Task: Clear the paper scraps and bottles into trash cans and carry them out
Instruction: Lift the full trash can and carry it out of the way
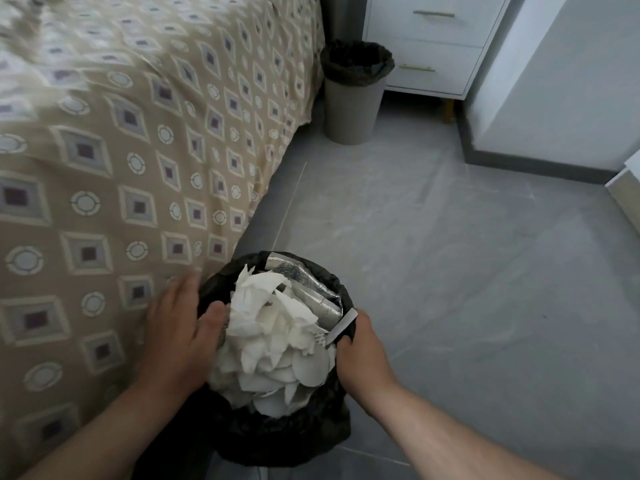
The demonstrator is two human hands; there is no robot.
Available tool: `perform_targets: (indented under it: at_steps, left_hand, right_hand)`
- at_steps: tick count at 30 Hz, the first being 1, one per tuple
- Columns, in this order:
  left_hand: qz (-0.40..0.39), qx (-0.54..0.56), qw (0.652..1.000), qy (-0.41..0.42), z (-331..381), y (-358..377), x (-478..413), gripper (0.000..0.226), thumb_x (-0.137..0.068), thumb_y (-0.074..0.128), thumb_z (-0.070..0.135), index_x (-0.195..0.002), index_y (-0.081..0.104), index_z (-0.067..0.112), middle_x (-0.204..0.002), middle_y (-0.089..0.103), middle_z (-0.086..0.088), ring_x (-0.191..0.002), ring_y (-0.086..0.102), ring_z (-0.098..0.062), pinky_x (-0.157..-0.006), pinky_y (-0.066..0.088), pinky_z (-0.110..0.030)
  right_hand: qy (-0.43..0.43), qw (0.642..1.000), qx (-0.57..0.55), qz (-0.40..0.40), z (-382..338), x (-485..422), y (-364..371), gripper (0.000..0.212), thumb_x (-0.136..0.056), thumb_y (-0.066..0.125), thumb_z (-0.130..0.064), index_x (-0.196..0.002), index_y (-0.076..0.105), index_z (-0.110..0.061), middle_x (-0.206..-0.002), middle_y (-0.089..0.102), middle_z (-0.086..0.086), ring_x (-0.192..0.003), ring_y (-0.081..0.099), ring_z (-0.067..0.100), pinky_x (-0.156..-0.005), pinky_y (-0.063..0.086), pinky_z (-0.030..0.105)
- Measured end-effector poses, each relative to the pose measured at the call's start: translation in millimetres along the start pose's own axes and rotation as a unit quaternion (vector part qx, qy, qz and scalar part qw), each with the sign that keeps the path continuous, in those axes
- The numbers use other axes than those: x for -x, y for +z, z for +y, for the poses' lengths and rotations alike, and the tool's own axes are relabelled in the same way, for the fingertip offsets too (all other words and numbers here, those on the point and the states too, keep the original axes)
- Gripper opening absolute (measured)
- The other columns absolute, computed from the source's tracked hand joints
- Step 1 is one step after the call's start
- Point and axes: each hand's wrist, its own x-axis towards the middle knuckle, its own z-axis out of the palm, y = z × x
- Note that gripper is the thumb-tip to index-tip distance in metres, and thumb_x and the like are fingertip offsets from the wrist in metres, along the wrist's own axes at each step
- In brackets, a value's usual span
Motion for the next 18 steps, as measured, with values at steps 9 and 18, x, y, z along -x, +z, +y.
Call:
perform_targets:
  at_steps: [9, 18]
  left_hand:
    - [-0.14, 0.184, 0.957, -0.173, 68, -49, -45, 0.021, -0.092, 0.048, 0.013, -0.083, 0.064, 0.003, -0.085, 0.061, -0.011, -0.081, 0.057, -0.027, -0.072, 0.046, -0.034]
    - [-0.084, 0.432, 0.882, -0.171, 158, -156, -125, 0.054, -0.062, 0.045, 0.0, -0.112, 0.064, 0.002, -0.114, 0.065, -0.023, -0.081, 0.066, -0.029, -0.068, 0.059, -0.047]
  right_hand:
    - [-0.046, 0.994, 0.065, 0.074, -58, -1, -85, 0.022, -0.089, 0.045, -0.011, -0.105, 0.056, -0.018, -0.095, 0.059, 0.001, -0.082, 0.052, 0.017, -0.064, 0.038, 0.025]
    - [-0.05, 0.989, -0.061, 0.123, -183, 36, -187, 0.03, -0.087, 0.037, 0.002, -0.108, 0.05, -0.014, -0.099, 0.058, 0.014, -0.072, 0.065, 0.03, -0.048, 0.057, 0.037]
